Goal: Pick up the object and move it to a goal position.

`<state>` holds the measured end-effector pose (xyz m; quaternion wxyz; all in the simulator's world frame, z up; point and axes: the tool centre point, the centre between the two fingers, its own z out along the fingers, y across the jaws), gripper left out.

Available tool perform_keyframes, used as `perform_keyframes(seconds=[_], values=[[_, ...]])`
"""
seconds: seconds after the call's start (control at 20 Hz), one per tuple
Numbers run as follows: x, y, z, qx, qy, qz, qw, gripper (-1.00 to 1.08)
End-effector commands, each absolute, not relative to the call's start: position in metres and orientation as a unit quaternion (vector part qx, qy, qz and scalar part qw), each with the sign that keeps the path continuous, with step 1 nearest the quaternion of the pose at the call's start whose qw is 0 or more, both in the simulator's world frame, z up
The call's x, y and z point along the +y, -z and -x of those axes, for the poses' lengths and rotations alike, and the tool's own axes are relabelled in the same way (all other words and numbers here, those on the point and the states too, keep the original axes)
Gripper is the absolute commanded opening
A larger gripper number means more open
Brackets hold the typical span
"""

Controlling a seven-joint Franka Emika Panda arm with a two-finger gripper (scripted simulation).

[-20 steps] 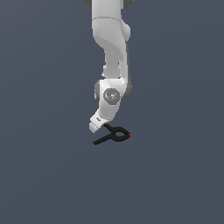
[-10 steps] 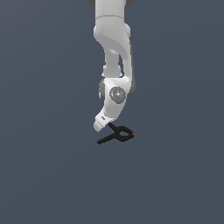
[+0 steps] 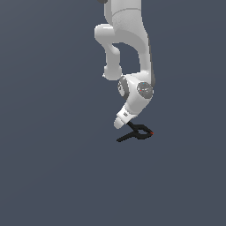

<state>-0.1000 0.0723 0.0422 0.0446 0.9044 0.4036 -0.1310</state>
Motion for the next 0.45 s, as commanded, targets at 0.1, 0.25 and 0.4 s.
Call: perform_keyframes(seconds=[0.1, 0.25, 0.4], values=[[0.109, -0.049, 0.104, 0.403, 0.13, -0.905, 0.045, -1.0], [0.123, -0.051, 0.105, 0.403, 0.13, -0.905, 0.045, -1.0], [0.127, -0.052, 0.105, 0.403, 0.13, -0.905, 0.044, -1.0]])
